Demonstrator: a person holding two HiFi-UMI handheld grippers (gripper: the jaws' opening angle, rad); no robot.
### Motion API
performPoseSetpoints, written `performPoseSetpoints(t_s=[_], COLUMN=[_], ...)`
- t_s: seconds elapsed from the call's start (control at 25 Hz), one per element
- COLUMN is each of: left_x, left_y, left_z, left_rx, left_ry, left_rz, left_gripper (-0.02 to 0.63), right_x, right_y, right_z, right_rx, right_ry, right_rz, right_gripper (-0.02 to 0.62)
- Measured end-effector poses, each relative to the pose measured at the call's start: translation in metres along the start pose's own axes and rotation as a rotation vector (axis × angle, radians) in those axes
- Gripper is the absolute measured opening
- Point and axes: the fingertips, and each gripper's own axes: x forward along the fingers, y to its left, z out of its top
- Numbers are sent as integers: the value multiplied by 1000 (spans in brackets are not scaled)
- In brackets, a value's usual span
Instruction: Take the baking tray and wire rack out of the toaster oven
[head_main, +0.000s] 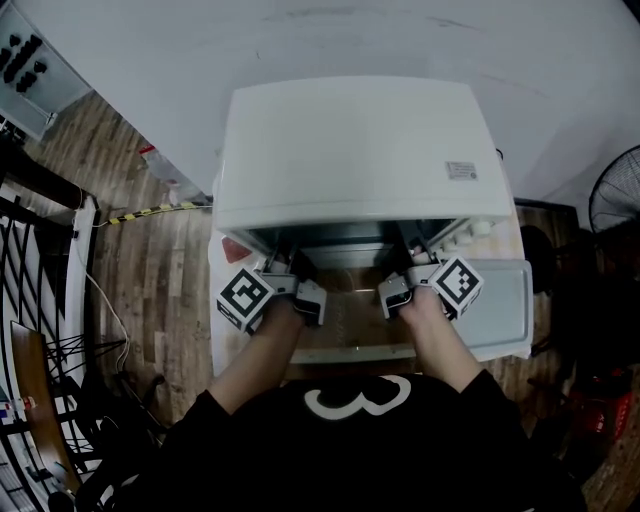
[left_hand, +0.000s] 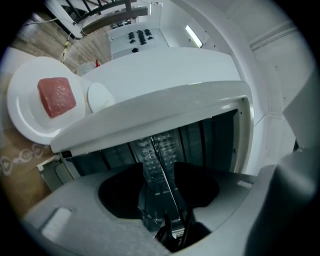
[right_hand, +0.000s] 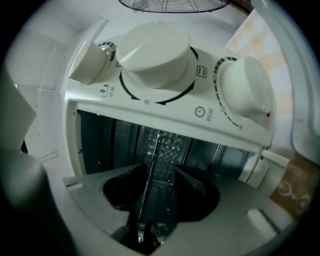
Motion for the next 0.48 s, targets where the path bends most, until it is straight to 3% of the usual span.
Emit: performPoseSetpoints(t_s=[0.48], left_x=[3], left_y=[-1], left_z=[3], left_rx=[30], left_ry=[-9], left_rz=[-10], left_gripper=[84], right_x=[4], right_y=[14], right_z=[3], right_rx=[-1], right_ry=[-34], right_rz=[58], right_gripper=[68])
